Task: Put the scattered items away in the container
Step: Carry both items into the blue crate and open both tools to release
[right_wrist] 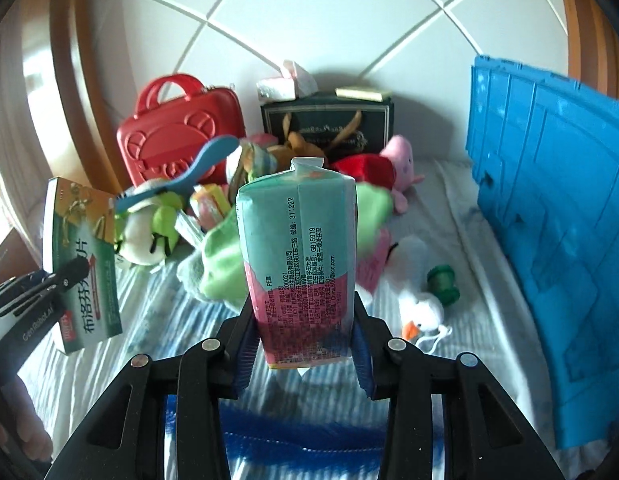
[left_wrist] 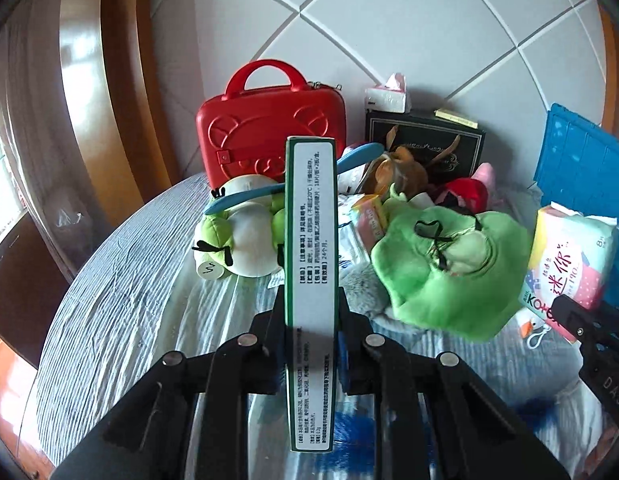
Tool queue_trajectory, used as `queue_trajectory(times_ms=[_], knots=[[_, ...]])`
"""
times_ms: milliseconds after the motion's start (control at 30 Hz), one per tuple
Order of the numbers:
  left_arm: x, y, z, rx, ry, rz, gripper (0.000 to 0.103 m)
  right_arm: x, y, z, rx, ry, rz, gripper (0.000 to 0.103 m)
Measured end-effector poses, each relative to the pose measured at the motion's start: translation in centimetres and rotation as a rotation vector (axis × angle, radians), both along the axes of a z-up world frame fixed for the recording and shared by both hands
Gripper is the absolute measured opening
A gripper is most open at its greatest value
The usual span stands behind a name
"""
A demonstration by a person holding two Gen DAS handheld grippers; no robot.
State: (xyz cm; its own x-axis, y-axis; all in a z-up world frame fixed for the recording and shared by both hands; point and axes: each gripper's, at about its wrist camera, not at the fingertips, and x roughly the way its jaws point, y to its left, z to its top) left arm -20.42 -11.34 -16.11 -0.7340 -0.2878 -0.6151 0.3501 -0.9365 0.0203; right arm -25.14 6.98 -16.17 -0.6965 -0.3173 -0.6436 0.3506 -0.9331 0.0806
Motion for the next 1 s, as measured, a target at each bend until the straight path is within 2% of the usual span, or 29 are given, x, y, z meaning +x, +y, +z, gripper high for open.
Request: queue_trajectory(times_ms=[133,233,567,767,900,1000], knots=[[1.2,2.9,3.4,0.009,0.057,-0.029,0.019,1.1,2.1,3.7,-0.020,0.072,0.002,0.040],[1.8,4.9,6.0,0.012,0.107,-0.087,0.019,2.4,3.8,6.6,-0.033,0.126,-0.021,0.040],[3.3,13.5,13.0,0.054,0.278,-0.317,0.019,7.8,11.8,16.0,-0.001,0.346,-0.201,0.040],[2.8,22.4,16.8,0.045,0.347,-0.444,0.019,9.1,20.0,19.4,0.015,0.422,-0.313,0.040],[1.8,29.7,18.8,0.069,0.377,-0.500,0.019,7.9,27.1,20.7,0.068,0.467,-0.379,0.040],[0.5,36.0,19.6,0.098,0.365,-0.528,0.019,6.5,33.2,20.6,0.088,0.451,-0.398,0.040]])
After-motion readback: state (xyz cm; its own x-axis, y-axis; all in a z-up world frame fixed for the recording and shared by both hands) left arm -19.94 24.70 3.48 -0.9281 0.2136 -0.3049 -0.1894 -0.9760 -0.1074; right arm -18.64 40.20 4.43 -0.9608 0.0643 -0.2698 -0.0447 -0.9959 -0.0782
